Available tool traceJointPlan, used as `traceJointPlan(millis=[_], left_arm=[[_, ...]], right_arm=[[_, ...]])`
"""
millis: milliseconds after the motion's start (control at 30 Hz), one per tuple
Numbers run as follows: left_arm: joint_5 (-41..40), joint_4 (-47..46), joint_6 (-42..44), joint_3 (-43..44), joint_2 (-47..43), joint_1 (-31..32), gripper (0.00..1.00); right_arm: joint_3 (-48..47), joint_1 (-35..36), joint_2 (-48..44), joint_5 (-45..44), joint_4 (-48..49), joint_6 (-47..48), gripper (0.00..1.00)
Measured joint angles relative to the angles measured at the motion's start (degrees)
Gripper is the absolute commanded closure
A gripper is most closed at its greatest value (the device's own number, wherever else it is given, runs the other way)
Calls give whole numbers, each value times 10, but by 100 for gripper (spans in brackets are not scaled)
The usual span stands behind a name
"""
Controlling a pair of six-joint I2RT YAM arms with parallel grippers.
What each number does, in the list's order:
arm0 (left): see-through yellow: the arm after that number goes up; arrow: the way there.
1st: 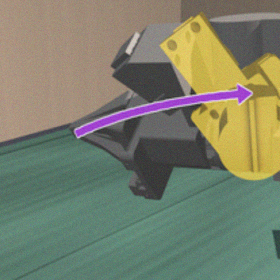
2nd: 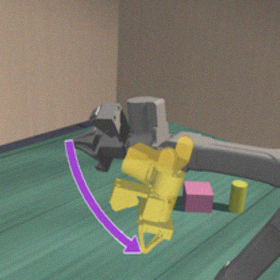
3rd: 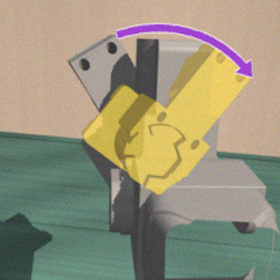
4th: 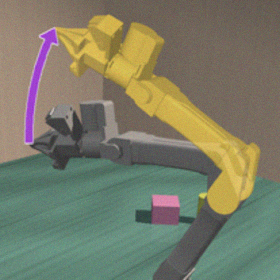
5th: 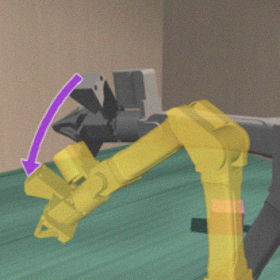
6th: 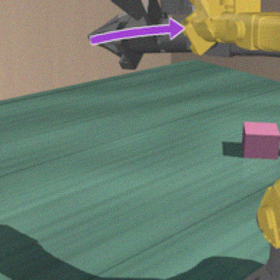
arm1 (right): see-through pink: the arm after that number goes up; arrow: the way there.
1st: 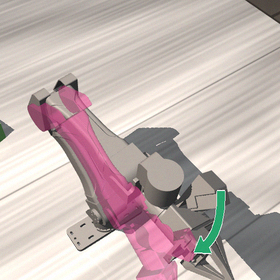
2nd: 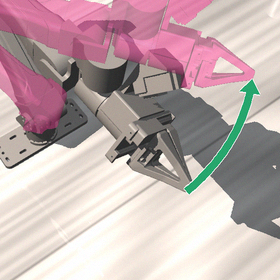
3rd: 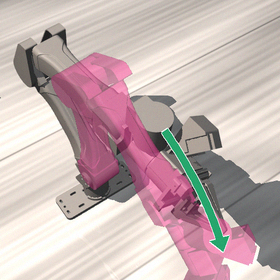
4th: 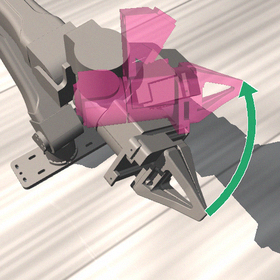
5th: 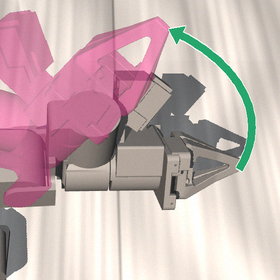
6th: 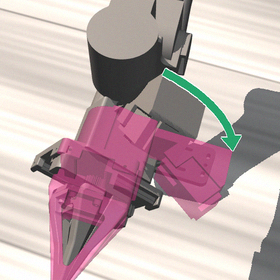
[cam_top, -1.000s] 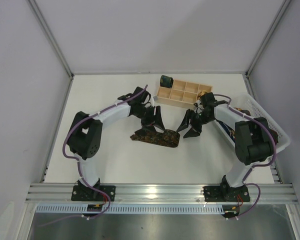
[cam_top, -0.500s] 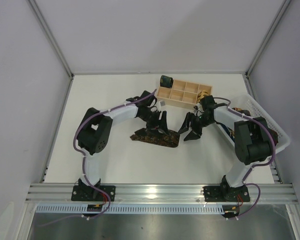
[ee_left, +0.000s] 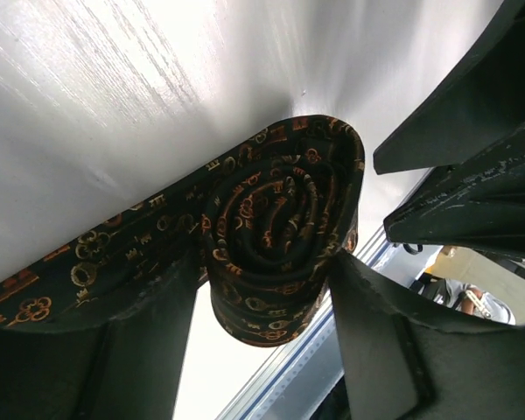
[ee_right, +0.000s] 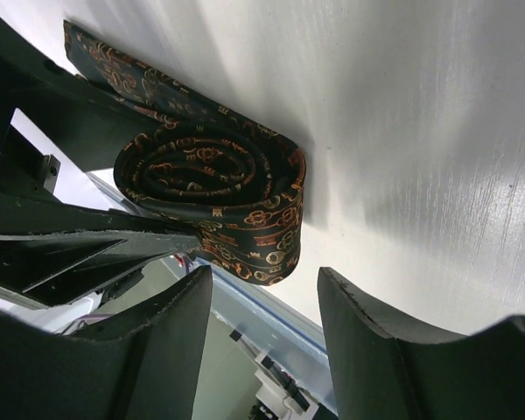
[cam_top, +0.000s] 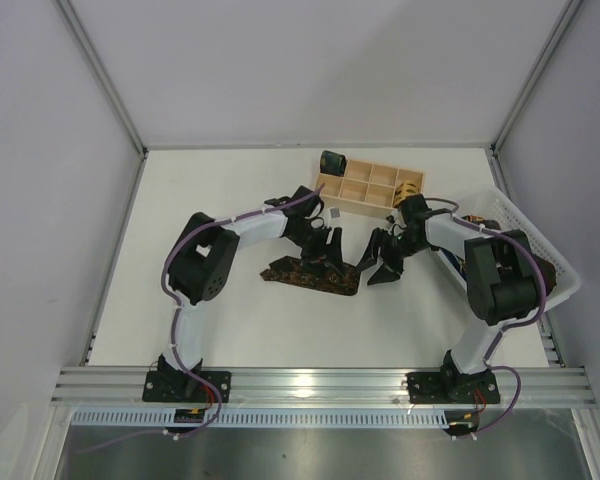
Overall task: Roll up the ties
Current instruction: Roll the tie
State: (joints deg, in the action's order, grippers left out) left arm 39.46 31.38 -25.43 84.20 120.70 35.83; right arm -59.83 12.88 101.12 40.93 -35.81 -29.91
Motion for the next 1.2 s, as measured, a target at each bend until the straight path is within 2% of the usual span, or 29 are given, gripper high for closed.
traceJointPlan(millis=[100, 200, 233, 467, 500, 600, 1033, 1200], left_arm=[[3, -3, -2, 0, 1, 0, 38], [10, -16, -15, 0, 1, 0, 49], [15, -22, -20, 0, 1, 0, 60], [56, -81, -67, -10, 1, 0, 84], [59, -86, -72, -14, 1, 0, 91], [70, -109, -93, -31, 1, 0, 99], [74, -149, -117, -75, 1, 0, 100], [73, -160, -117, -87, 1, -3, 100]], right_arm=[[0, 0, 6, 0, 3, 0, 44], [1, 0, 12, 1, 8, 0, 45], [2, 0, 13, 1, 9, 0, 46], [11, 0, 17, 6, 16, 0, 49], [13, 0, 17, 7, 18, 0, 49], [21, -1, 17, 10, 21, -1, 51], [12, -2, 22, 36, 20, -2, 58], [2, -2, 22, 59, 32, -5, 71]])
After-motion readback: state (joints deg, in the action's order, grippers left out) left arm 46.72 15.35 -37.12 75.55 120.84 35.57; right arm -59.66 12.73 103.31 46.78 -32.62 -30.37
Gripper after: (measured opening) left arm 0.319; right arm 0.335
